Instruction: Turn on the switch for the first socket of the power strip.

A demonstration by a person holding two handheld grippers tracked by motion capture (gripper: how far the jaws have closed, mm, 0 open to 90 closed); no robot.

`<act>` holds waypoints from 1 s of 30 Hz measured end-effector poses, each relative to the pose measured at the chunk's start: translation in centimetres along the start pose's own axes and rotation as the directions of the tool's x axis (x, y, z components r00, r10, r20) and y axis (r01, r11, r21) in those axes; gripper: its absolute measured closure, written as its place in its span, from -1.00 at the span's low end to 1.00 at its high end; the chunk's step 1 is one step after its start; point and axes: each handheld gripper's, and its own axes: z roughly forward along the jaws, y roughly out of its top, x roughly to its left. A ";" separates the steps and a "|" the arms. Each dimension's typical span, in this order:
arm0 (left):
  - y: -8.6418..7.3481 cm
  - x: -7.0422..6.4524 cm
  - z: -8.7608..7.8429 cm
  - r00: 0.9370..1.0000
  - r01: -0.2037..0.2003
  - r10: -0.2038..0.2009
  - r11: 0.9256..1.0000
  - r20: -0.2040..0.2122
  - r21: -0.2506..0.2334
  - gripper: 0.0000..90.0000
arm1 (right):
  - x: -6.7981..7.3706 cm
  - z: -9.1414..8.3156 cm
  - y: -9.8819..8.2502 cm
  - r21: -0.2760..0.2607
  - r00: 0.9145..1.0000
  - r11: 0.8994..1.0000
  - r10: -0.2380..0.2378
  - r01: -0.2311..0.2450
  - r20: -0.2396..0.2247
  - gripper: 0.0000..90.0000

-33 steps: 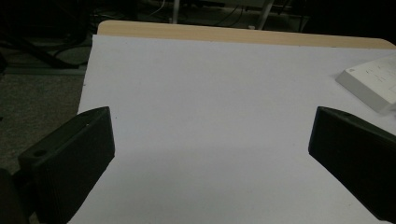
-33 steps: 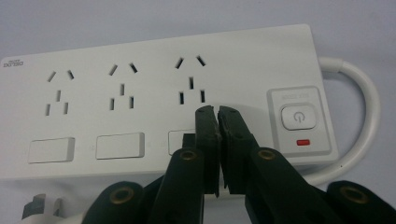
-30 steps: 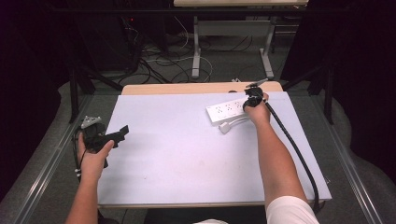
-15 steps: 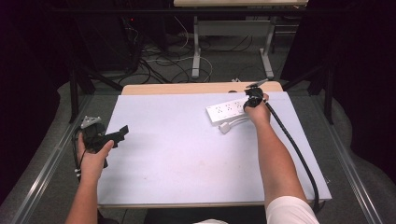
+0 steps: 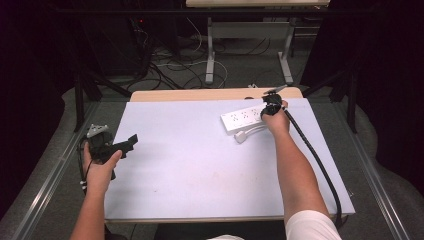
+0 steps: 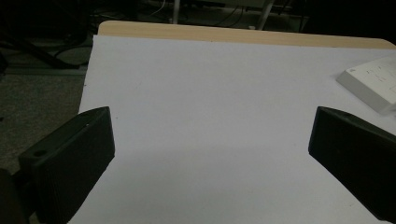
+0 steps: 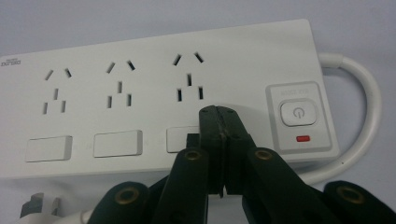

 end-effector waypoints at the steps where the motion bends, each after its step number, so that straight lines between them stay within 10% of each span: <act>1: 0.0 0.0 0.0 1.000 0.000 0.000 1.000 0.000 0.000 -0.99 | 0.0 0.0 0.0 0.000 1.000 1.000 0.000 0.000 0.000 0.96; 30: -0.2 -0.1 0.2 1.000 -0.004 0.004 1.000 0.003 0.012 -0.99 | 0.6 -0.9 0.3 0.001 0.997 0.998 -0.062 0.062 0.045 -0.07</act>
